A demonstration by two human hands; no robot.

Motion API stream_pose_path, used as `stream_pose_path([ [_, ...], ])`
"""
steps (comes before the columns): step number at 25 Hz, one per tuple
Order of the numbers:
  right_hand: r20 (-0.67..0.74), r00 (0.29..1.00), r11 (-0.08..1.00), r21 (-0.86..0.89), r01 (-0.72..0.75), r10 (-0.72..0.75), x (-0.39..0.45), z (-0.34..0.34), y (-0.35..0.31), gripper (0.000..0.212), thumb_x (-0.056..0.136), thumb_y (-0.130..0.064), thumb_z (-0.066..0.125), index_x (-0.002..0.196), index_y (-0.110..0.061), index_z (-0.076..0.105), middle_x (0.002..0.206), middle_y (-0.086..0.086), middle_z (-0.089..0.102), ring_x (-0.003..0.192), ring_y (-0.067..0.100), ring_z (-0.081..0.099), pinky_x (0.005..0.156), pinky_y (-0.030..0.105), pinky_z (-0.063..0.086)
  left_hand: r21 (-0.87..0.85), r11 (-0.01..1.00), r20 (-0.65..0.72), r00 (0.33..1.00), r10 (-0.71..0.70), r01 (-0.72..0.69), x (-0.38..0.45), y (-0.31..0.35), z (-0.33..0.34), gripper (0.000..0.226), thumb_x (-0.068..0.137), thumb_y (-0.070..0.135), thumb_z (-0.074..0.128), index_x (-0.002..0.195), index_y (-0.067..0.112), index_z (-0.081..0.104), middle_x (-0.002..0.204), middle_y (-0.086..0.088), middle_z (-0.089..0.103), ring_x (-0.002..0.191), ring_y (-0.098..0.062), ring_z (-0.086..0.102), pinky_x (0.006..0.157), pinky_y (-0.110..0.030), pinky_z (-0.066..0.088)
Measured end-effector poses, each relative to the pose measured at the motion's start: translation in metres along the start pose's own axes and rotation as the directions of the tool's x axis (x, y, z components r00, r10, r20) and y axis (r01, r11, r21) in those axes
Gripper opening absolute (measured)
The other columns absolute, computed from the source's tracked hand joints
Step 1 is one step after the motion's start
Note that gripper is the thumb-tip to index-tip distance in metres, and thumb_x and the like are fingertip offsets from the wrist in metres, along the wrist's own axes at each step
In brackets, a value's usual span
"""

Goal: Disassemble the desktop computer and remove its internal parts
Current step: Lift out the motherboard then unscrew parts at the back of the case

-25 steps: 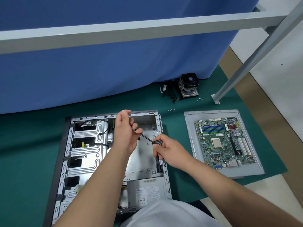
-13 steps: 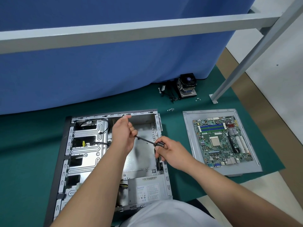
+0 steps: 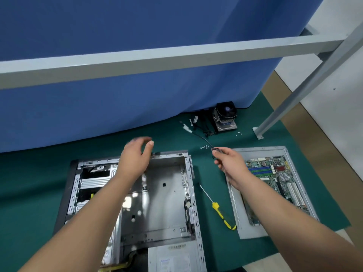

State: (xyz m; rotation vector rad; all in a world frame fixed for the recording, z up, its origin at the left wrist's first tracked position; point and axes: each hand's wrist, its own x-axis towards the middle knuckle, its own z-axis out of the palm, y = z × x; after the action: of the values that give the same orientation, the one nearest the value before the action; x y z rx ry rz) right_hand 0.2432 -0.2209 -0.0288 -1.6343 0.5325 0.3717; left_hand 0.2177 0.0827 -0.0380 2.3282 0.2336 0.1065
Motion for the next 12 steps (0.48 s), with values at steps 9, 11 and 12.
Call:
stream_pose_path([
  [9,-0.161,0.957,0.971,0.055,-0.234,0.240,0.143,0.008,-0.008,0.025,0.096,0.001,0.060,0.121,-0.001,0.065,0.089,0.010,0.067,0.063,0.011,0.062,0.053,0.015,0.052,0.663,0.747,0.043,0.999,0.033,-0.053,0.024,-0.015,0.035,0.046,0.098,0.034,0.035,0.076,0.016,0.071,0.079,-0.009,0.072,0.082,-0.034,0.068,0.074,-0.041,0.047],
  [11,-0.162,0.970,0.980,-0.056,-0.193,0.182,0.176,0.017,-0.014,0.030,0.097,-0.002,0.059,0.127,0.002,0.064,0.088,0.008,0.065,0.069,0.013,0.062,0.063,0.019,0.052,0.697,0.716,0.014,0.998,0.057,-0.051,0.025,-0.021,0.038,0.041,0.097,0.030,0.039,0.073,0.017,0.069,0.074,-0.008,0.070,0.076,-0.035,0.067,0.070,-0.041,0.046],
  [12,-0.169,0.974,0.980,-0.104,-0.167,0.148,0.191,0.021,-0.016,0.032,0.097,-0.005,0.061,0.128,0.000,0.064,0.097,0.009,0.068,0.079,0.018,0.067,0.075,0.025,0.058,0.711,0.702,0.012,0.998,0.064,-0.053,0.027,-0.025,0.041,0.040,0.097,0.030,0.040,0.073,0.017,0.069,0.074,-0.007,0.070,0.076,-0.035,0.067,0.069,-0.041,0.045],
])
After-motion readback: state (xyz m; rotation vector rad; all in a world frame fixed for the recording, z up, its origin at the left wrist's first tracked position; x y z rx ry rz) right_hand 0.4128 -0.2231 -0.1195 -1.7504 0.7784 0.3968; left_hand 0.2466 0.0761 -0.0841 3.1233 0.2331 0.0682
